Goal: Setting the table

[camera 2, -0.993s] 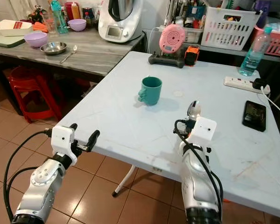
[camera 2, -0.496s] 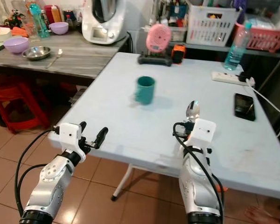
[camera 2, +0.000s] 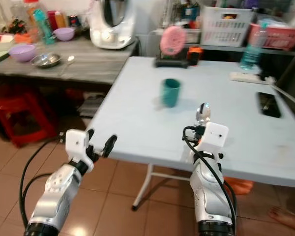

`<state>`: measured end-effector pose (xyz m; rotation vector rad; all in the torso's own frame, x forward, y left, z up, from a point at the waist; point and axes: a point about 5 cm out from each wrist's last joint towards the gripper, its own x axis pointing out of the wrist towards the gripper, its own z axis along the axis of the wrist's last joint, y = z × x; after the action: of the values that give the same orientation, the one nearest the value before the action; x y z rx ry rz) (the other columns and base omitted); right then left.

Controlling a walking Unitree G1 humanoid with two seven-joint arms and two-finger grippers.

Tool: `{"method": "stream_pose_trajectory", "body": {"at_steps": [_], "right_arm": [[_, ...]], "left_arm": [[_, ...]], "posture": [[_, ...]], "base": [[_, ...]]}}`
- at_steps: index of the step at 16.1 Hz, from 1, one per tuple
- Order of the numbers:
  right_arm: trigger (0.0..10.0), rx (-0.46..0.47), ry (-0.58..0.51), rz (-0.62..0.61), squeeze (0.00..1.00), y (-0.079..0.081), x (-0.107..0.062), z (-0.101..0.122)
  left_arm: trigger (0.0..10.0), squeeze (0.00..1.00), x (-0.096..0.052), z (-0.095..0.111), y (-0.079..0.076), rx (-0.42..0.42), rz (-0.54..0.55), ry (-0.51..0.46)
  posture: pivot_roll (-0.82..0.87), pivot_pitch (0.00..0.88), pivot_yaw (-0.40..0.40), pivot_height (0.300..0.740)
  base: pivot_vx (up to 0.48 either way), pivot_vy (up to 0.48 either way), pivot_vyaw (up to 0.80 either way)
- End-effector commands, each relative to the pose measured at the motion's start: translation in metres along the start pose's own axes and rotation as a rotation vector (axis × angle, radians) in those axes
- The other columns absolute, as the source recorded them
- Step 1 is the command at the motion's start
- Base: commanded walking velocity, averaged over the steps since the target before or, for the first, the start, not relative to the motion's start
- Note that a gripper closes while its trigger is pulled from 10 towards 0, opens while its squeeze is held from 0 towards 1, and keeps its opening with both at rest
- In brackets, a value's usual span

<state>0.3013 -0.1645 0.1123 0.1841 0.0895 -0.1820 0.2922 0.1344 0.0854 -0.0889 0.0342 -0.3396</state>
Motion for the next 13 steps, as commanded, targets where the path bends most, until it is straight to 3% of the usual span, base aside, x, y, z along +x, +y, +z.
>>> {"method": "stream_pose_trajectory", "body": {"at_steps": [1,5,10,13], "right_arm": [[10.0,0.003,-0.026,0.033,0.00,0.0074,0.0016,0.0066],[10.0,-0.005,-0.028,0.033,0.00,0.0062,0.0007,0.0050],[10.0,-0.005,-0.028,0.037,0.00,0.0073,0.0017,0.0045],[10.0,-0.006,-0.023,0.034,0.00,0.0073,0.0013,0.0027]], "left_arm": [[10.0,0.00,0.0003,0.0022,0.0038,0.008,0.011,-0.002],[10.0,0.00,0.0020,0.0026,0.0014,0.004,0.007,-0.006],[10.0,0.00,0.0019,0.0022,0.0019,0.007,0.007,-0.003],[10.0,0.00,0.0013,0.0017,0.0015,0.005,0.008,-0.003]], "posture": [[0.02,0.000,0.001,0.740],[0.02,0.000,-0.002,0.740],[0.02,0.000,-0.006,0.740],[0.03,0.000,-0.007,0.740]], "base": [[0.000,0.424,0.00],[0.000,0.428,0.00],[0.000,0.431,-0.63],[0.000,0.431,-0.16]]}}
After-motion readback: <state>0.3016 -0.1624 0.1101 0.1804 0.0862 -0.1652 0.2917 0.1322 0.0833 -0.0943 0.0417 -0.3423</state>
